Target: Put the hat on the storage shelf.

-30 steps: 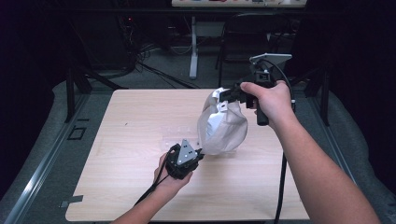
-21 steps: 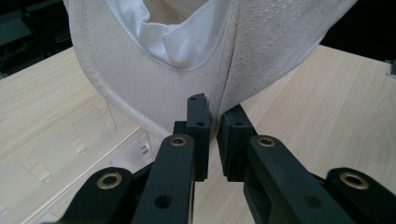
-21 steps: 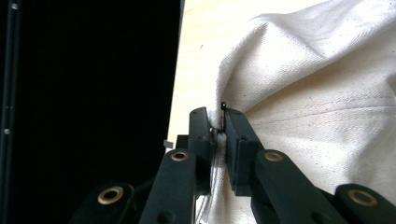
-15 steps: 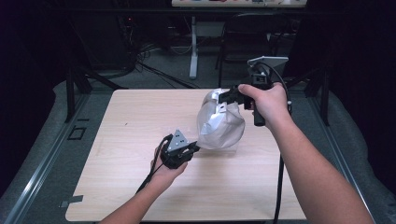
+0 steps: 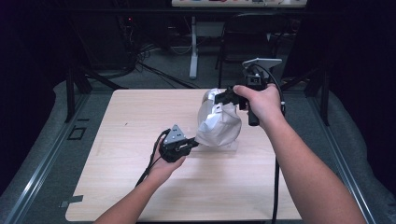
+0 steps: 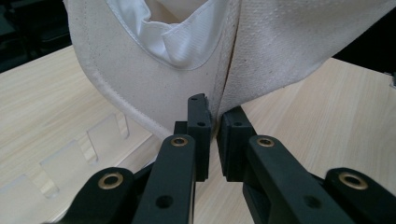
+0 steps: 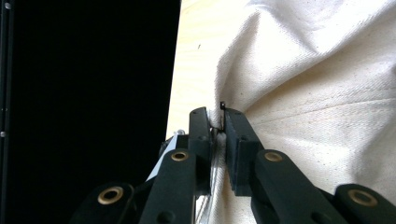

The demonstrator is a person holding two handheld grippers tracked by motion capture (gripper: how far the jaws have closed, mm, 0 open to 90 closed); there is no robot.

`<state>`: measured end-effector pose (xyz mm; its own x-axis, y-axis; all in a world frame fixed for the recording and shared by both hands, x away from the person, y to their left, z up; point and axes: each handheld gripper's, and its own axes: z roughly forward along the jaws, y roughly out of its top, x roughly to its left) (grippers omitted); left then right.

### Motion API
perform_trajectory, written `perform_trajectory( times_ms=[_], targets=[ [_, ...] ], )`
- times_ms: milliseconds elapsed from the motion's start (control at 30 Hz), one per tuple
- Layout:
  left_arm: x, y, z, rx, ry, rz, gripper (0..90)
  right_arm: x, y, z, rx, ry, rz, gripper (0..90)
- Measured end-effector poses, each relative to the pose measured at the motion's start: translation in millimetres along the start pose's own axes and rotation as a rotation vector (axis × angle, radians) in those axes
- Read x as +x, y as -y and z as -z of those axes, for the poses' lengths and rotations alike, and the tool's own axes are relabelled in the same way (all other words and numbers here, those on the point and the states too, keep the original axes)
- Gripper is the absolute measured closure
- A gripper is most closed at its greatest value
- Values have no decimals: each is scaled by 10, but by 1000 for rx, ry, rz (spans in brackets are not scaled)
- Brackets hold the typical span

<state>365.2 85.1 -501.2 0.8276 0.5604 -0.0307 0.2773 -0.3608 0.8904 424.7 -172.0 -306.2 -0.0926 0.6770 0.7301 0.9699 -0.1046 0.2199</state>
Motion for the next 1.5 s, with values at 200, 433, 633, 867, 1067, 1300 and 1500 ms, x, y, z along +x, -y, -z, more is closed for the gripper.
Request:
perform_trajectory(
  times_ms=[200,433,633,867,1067,1300,1500],
  targets=[
    [71,28,16,-4,29,33,849,16,-8,-59,0,-5,-3,826],
    [45,49,37,20,-4,47,850,38,-2,-118,20,-8,11,826],
    [15,77,37,33,-29,54,851,17,6,-149,20,-13,5,825],
    [19,162,17,44,-47,65,853,-31,5,-190,21,-10,-2,825],
    [25,220,24,48,-59,99,855,-72,6,-251,34,-8,-5,825],
    [38,235,16,85,-76,117,857,-90,18,-337,45,1,-6,825],
    [40,325,-15,115,-79,140,856,-87,38,-411,57,13,-4,825]
  ],
)
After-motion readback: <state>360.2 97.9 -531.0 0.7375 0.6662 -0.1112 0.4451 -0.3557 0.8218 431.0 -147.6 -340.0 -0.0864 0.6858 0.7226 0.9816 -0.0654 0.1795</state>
